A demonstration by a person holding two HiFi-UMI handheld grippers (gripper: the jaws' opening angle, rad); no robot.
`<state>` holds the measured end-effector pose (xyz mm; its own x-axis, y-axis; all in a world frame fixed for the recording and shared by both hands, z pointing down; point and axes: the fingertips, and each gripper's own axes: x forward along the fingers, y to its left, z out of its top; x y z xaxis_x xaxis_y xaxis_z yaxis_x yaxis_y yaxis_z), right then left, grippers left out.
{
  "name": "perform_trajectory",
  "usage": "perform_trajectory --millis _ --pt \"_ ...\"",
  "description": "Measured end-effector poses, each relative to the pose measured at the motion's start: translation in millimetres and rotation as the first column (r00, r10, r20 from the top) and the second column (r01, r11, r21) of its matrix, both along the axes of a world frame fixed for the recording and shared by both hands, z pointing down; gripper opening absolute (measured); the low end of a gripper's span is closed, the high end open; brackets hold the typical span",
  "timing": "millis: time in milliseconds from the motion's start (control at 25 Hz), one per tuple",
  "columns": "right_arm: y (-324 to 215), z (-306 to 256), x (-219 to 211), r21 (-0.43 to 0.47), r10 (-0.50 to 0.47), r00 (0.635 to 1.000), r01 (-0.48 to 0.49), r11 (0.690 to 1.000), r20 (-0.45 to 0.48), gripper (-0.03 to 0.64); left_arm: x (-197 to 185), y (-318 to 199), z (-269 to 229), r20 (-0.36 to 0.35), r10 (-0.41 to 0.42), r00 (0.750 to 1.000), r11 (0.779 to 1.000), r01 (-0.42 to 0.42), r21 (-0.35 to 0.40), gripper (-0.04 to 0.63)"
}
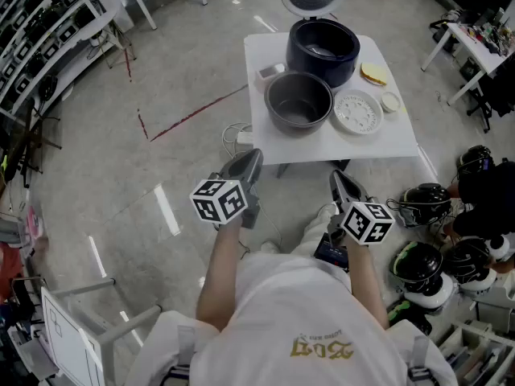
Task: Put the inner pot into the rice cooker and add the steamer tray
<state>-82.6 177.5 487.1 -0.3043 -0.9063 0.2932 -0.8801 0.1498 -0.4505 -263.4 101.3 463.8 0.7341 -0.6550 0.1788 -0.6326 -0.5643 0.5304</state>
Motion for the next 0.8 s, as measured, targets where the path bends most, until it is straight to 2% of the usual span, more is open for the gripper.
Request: perform_trajectory --millis 440,560,600,640,680,720,800 --pt "3.1 0.2 3.6 -0.011 0.008 1.000 -0.008 1.000 0.013 0.009 2.1 0.6 2.9 0.007 0.011 1.000 1.000 -0.011 -0.002 0.017" --pt "-1.1 -3.3 5.8 0.004 0.008 1.000 -0.008 1.000 -0.020 0.009 1.1 -2.3 1.6 0.012 -0.002 1.000 1.000 0.002 0.015 0.017" --pt "-2.7 -5.4 7.9 0.013 0.011 0.998 -0.010 1.000 -0.058 0.011 1.3 -3.3 0.5 0.001 -0.004 1.000 1.000 0.004 0.016 0.046" --pt "-4.6 -7.3 9.8 0.018 0.009 0.995 -0.007 1.000 -0.100 0.037 1.9 -4.5 -0.5 -0.017 -0.004 1.000 1.000 0.004 0.011 0.171" --pt "-7.0 -9.2 11.1 0.020 0.002 0.991 0.000 1.000 -0.132 0.112 2.2 -6.4 -1.1 -0.037 -0.007 0.999 1.000 0.007 0.003 0.243" --pt "-10.0 -11.1 12.1 0.019 -0.004 0.990 0.007 1.000 -0.144 0.176 2.0 -8.5 -1.2 -0.052 -0.013 0.999 1.000 0.012 -0.004 0.261" --pt "-15.9 -14.4 15.6 0.017 -0.010 0.991 0.013 1.000 -0.132 0.196 2.4 -11.4 1.6 -0.055 -0.025 0.998 1.000 0.025 -0.014 0.259"
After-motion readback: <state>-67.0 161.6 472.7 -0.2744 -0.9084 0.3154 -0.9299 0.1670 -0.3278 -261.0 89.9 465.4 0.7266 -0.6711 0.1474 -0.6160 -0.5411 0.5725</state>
